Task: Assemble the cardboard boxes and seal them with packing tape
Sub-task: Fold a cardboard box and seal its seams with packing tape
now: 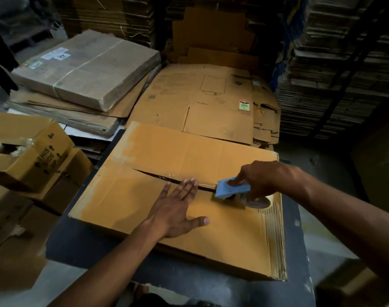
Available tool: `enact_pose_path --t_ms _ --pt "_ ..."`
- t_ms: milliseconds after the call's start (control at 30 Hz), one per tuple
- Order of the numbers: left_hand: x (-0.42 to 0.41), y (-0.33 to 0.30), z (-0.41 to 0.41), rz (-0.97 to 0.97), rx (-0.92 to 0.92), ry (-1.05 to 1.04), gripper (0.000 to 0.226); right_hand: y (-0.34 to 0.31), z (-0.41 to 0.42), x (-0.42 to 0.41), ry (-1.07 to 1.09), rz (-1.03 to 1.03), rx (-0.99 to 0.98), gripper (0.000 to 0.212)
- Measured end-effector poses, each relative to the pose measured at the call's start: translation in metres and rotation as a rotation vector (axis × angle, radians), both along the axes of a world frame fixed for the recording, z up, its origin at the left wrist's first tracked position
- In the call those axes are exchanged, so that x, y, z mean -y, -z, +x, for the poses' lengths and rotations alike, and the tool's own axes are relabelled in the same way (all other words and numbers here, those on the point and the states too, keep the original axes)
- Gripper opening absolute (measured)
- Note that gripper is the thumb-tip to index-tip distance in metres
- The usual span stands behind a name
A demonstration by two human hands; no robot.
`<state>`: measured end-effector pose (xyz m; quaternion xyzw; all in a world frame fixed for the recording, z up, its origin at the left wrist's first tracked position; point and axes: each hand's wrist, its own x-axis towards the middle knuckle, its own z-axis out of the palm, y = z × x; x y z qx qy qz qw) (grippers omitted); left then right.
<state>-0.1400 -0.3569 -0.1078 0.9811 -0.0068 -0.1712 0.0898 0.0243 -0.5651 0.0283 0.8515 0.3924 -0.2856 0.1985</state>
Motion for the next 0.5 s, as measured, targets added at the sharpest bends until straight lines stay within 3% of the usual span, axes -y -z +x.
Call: enact_pose_path --t_ms 333,500 --pt "0.025 -0.009 0.007 0.123 -0.002 -0.038 0.130 0.026 -0.003 0.034 -0.043 0.113 0.113 0.064" --pt "0.071 -0.013 0.020 0.057 -0.078 0.030 0.131 0.028 0.001 0.034 -0.037 0.123 0.117 0.060"
